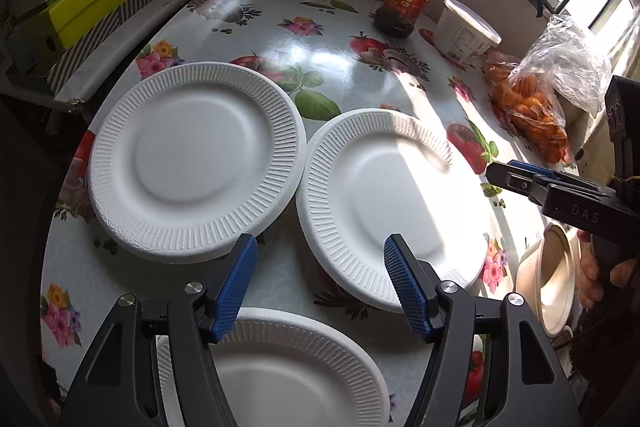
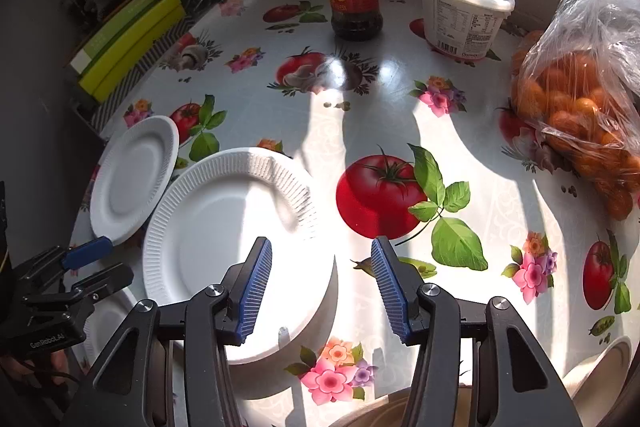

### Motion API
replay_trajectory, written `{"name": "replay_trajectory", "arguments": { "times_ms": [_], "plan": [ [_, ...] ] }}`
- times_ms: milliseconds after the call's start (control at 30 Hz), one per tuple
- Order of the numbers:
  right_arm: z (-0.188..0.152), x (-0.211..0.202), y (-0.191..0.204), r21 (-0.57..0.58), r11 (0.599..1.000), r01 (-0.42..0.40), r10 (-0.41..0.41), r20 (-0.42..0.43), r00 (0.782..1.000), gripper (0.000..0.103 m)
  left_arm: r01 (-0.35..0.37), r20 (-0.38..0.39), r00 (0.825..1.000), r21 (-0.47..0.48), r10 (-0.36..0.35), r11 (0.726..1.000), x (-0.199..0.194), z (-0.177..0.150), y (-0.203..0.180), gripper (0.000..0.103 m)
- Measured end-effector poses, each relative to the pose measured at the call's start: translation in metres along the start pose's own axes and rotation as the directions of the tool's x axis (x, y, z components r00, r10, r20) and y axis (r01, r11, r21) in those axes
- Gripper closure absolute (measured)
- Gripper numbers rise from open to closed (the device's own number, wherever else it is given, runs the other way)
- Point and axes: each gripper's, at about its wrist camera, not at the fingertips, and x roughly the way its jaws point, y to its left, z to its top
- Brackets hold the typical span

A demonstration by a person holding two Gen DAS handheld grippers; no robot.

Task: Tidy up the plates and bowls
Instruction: 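Close the left gripper on a plate rim while the right gripper closes on another rim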

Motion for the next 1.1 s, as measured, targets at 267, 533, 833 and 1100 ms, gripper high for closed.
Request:
{"name": "replay_trajectory", "arguments": {
  "times_ms": [267, 533, 833, 1100],
  "plan": [
    [0.002, 0.018, -0.008, 0.032, 0.999, -0.025, 0.026, -0.045, 0.999, 0.063, 0.015, -0.049, 0.999, -0.029, -0.016, 0.999, 0.016, 0.002, 0.002, 0.042],
    [0.0, 0.026, -0.011, 0.05, 0.998, -0.045, 0.048, -0.064, 0.997, 0.072, 0.012, -0.077, 0.997, -0.037, -0.015, 0.999, 0.024, 0.0, 0.001, 0.055],
    [-0.003, 0.03, -0.015, 0.076, 0.996, -0.051, 0.056, -0.073, 0.996, 0.08, 0.01, -0.087, 0.996, -0.043, -0.014, 0.999, 0.029, -0.001, 0.001, 0.065],
    [-0.003, 0.028, -0.011, 0.067, 0.996, -0.058, 0.062, -0.067, 0.996, 0.089, 0.008, -0.085, 0.996, -0.031, -0.011, 0.999, 0.028, -0.001, -0.002, 0.07]
  ]
}}
